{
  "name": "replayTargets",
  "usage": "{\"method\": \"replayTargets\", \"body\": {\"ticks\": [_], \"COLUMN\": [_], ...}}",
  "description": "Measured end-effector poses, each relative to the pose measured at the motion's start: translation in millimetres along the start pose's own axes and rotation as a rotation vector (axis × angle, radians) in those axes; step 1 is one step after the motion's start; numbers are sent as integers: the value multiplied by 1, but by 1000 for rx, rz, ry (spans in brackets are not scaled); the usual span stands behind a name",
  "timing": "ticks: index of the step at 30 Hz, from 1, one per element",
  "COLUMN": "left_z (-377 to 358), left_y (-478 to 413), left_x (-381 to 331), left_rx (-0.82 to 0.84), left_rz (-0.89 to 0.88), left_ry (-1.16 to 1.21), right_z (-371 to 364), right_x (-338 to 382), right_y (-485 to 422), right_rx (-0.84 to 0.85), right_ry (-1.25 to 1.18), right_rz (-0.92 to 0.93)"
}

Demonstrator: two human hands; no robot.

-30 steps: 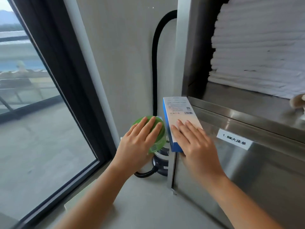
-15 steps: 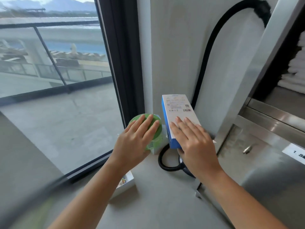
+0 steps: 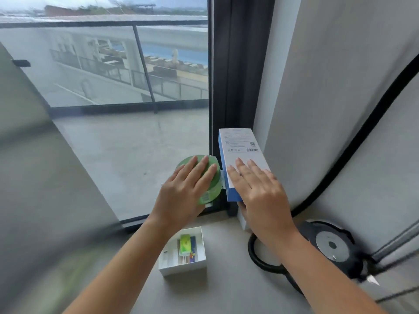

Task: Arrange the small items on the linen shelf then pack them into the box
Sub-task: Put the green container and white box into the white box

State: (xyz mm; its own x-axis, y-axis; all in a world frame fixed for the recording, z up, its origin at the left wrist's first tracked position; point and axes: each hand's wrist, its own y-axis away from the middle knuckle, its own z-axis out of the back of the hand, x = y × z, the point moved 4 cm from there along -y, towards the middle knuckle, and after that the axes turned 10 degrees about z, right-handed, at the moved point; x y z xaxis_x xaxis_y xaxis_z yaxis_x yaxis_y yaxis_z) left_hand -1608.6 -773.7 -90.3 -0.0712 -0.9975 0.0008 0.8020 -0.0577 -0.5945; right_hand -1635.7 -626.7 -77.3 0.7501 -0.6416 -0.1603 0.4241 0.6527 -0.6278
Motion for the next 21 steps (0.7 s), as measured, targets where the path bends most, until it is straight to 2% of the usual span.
{"method": "replayTargets", "body": {"ticks": [5,11,21], "left_z": [-44,-98,-224], "left_y": [-30,-49,-2], "left_x": [43,93,158], "left_rx": [-26,-41,-33], "left_rz": [59,109,155], "left_ry": [-67,-140,-114], "right_z": [-58,-137,-287], "right_x": [-27,-34,-8], "right_y": [-44,-80,-68], "right_rx": [-16,-52,-57], "right_ry": [-48,-104,-122], "right_rz": [132,195,214]}}
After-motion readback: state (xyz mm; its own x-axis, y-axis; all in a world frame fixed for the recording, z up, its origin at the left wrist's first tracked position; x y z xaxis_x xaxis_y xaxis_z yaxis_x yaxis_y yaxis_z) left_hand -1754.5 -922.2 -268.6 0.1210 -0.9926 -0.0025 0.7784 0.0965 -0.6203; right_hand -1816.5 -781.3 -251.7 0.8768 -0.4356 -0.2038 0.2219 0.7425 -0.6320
